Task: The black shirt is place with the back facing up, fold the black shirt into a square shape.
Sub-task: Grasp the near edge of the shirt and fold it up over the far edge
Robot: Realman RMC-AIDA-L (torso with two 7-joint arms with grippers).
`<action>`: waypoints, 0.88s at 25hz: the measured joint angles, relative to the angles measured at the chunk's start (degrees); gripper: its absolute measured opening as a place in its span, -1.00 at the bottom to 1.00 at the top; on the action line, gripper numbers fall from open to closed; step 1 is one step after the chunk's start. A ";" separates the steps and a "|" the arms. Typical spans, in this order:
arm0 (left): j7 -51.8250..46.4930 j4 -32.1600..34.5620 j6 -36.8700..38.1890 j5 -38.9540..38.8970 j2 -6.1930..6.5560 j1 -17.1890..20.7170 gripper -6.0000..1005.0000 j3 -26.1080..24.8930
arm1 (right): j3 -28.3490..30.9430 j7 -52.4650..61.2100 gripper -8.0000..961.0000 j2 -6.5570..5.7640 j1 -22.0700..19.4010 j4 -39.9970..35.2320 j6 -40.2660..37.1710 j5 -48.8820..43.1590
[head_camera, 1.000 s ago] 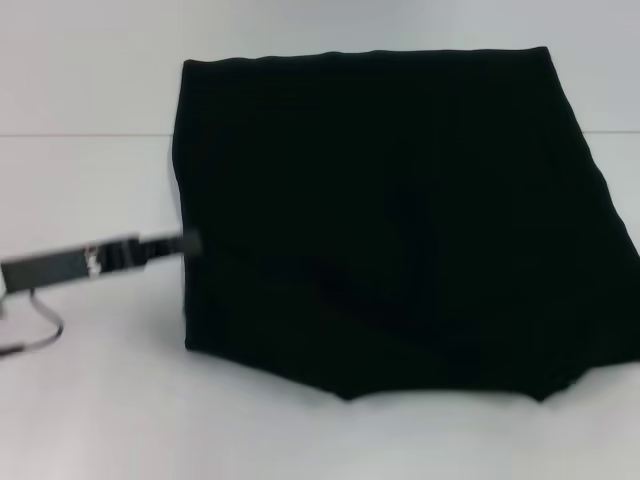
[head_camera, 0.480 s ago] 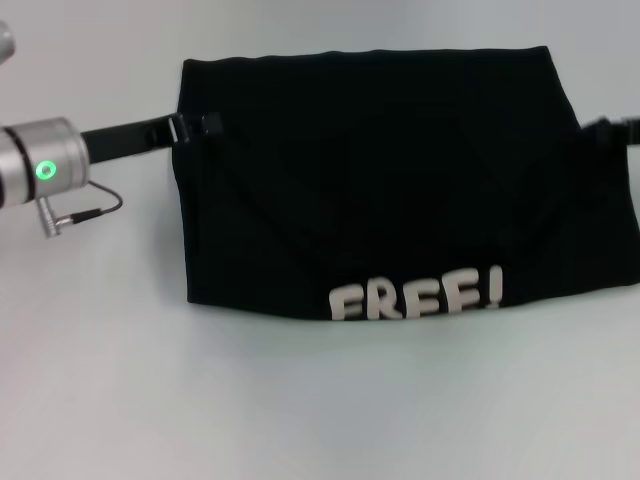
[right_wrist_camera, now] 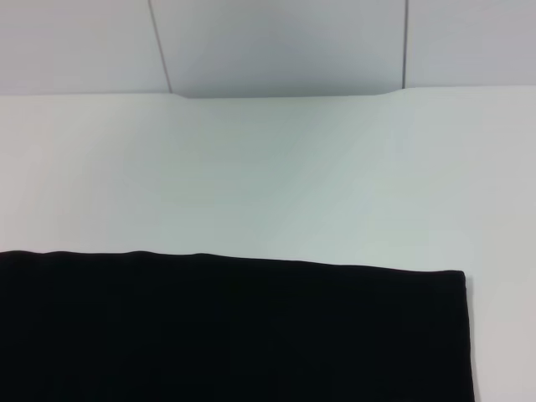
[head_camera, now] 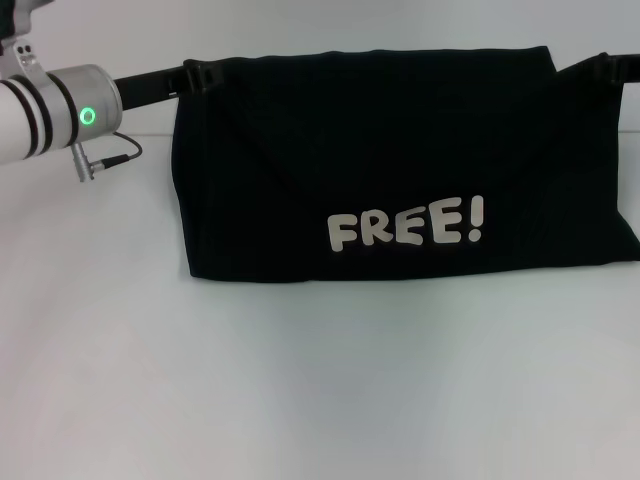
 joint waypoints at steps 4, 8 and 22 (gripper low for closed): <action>0.85 -1.05 -3.39 0.00 -0.22 -0.10 -0.70 0.10 | -0.03 -0.69 -0.61 0.16 -0.36 2.92 2.61 0.87; 2.71 -1.43 -6.38 0.01 -1.49 0.48 -0.68 0.10 | -0.05 -2.03 -0.60 0.64 -0.68 4.96 4.35 1.82; 4.37 -2.06 -10.52 -0.15 -3.20 1.64 -0.55 1.92 | -1.53 -3.02 -0.54 2.89 -1.30 3.96 6.30 2.31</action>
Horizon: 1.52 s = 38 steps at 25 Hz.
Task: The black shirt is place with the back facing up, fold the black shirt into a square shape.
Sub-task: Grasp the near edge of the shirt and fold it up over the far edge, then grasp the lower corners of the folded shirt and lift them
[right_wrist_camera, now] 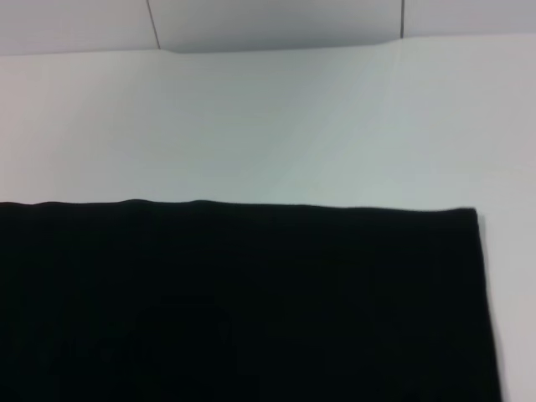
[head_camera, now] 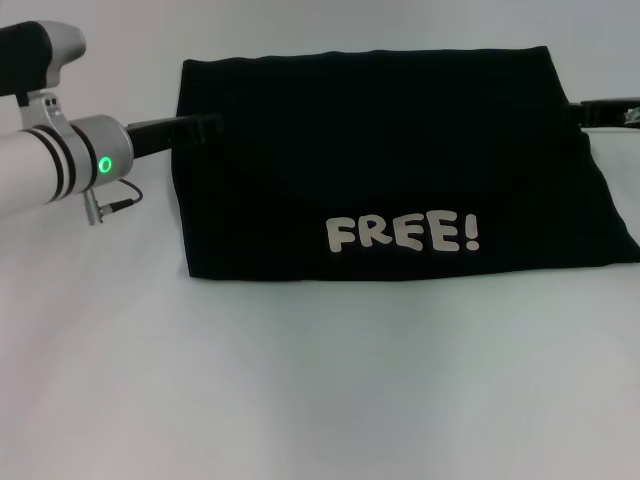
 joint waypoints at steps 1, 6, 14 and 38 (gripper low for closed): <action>-0.09 0.38 -0.06 0.00 0.00 0.04 -0.49 0.19 | -0.46 0.14 -0.54 0.15 -0.07 -0.74 0.00 0.00; -0.46 3.09 0.62 0.00 0.20 0.31 -0.21 0.53 | -1.59 0.78 -0.20 1.07 -0.66 -5.89 -1.36 -0.09; -7.26 15.00 18.59 -0.46 -0.20 7.35 0.48 4.49 | -1.24 6.60 0.43 -0.11 -3.90 -14.96 -19.39 0.53; -2.49 23.87 24.23 6.28 -5.00 19.10 0.77 27.17 | -1.60 7.40 0.47 0.50 -9.88 -17.36 -30.63 6.06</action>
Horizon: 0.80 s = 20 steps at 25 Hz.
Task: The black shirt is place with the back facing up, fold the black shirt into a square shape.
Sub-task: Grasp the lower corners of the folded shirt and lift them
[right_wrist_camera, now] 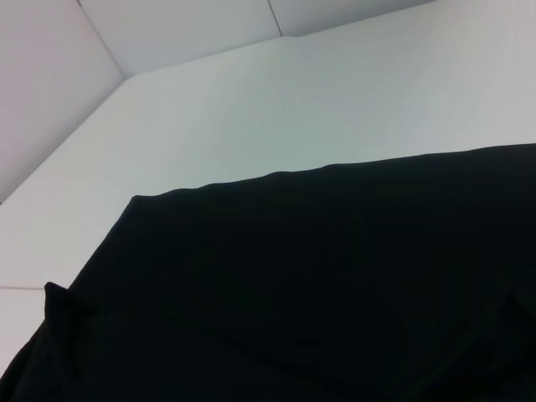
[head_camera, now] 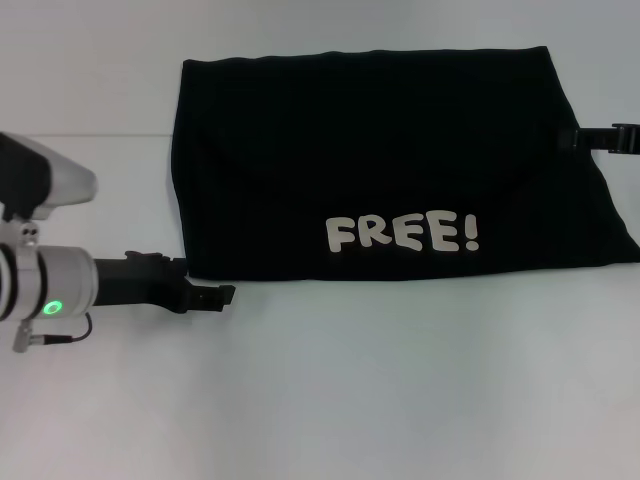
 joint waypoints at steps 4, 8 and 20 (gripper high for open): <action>-0.19 -0.15 -3.53 0.00 -0.53 -0.23 0.76 4.09 | -0.01 0.07 0.44 0.00 0.00 0.00 -0.01 0.00; -0.30 -0.30 -3.89 0.00 -0.56 -0.69 0.72 5.03 | -0.01 0.10 0.42 -0.01 -0.13 -0.03 0.38 0.00; -1.74 -0.82 -4.64 -0.24 -0.12 -1.53 0.50 4.57 | -0.01 0.14 0.37 -0.01 -0.82 0.03 0.81 -0.31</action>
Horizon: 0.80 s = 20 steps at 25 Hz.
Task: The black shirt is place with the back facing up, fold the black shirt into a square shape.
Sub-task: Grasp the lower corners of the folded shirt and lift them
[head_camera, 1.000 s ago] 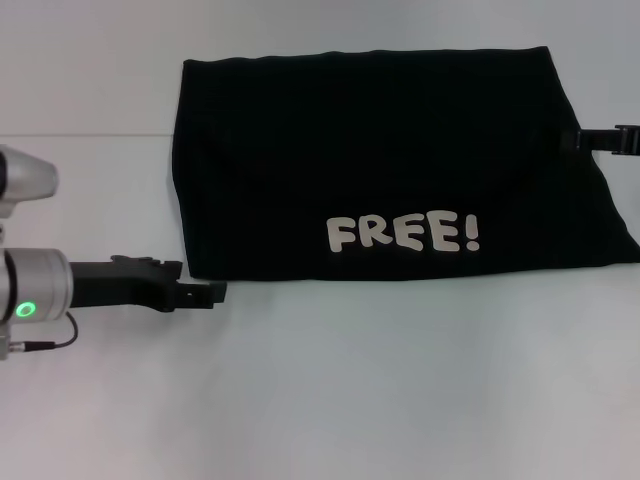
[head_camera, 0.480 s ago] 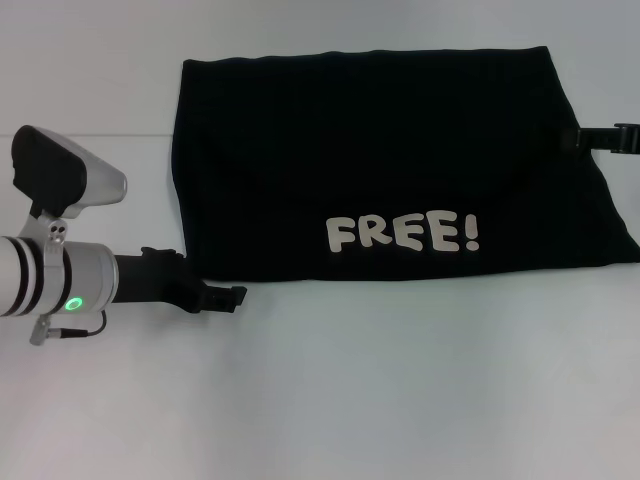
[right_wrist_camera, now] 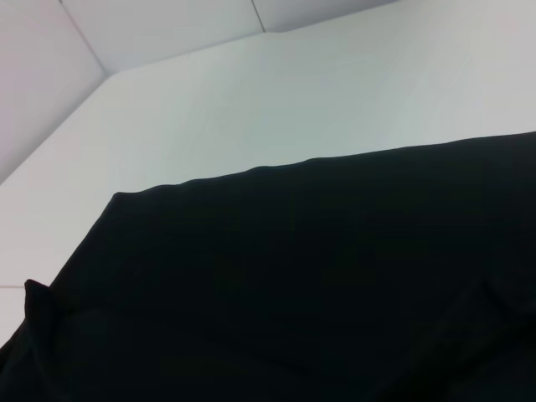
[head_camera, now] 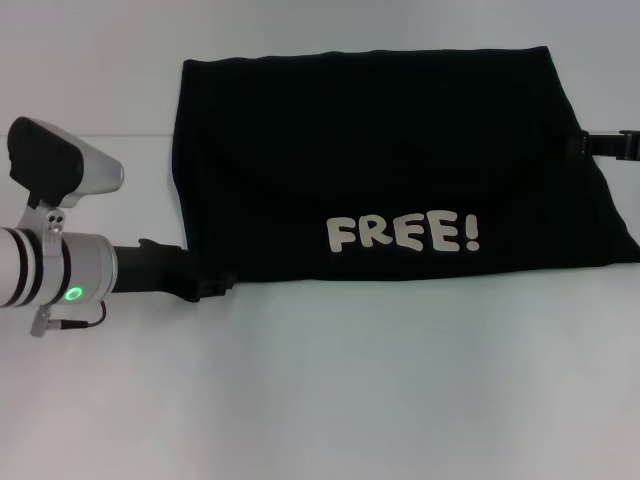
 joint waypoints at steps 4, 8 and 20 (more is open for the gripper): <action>-0.68 -0.16 -1.35 0.00 0.02 -0.39 0.06 0.15 | 0.00 0.01 0.36 0.04 -0.33 0.00 0.00 -0.04; -1.21 -0.19 -2.10 0.05 0.05 -0.71 -0.30 0.44 | 0.00 0.01 0.34 0.07 -0.57 0.00 0.00 0.00; -1.41 0.29 -1.61 0.24 0.39 -0.71 -0.85 0.09 | -0.02 1.93 0.30 -0.49 -0.72 0.14 -0.49 -3.98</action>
